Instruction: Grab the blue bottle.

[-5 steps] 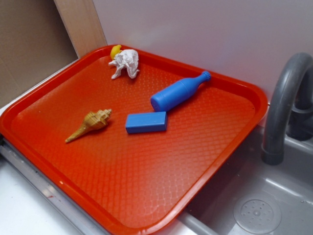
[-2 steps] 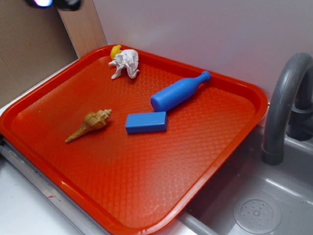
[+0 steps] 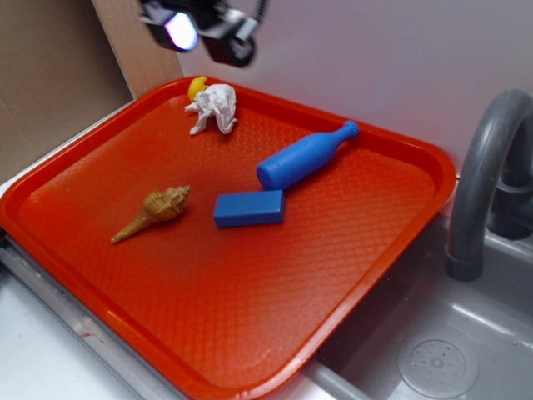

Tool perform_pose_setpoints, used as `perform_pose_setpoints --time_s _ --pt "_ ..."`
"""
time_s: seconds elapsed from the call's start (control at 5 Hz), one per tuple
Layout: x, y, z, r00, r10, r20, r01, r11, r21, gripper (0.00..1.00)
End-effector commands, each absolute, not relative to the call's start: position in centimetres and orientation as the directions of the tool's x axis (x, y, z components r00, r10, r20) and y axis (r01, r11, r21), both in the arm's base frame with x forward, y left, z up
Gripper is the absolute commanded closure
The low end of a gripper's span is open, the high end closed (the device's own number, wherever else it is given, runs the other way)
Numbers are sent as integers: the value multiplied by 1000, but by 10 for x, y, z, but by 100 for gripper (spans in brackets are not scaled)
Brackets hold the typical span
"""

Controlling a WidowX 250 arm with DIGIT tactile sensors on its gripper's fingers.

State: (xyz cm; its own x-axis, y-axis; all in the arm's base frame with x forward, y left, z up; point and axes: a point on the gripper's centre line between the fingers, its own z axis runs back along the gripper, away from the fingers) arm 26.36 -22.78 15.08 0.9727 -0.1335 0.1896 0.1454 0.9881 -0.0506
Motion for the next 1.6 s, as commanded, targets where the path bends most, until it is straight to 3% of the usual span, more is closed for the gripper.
perform_pose_setpoints --time_s 0.0,0.2,0.4,0.8,1.0,1.2,1.4 --pt "264 -268 123 961 -204 189 229 966 -121 0" --pt "267 -264 97 974 -183 133 194 979 -69 0" --pt "274 -244 86 986 -121 116 123 992 -15 0" --pt "278 -243 47 985 -168 34 167 986 25 0" --pt "275 -252 39 980 -200 16 200 980 18 0" --pt "271 -259 39 973 -229 38 229 973 16 10" --pt "268 -258 42 971 -234 41 233 972 24 100"
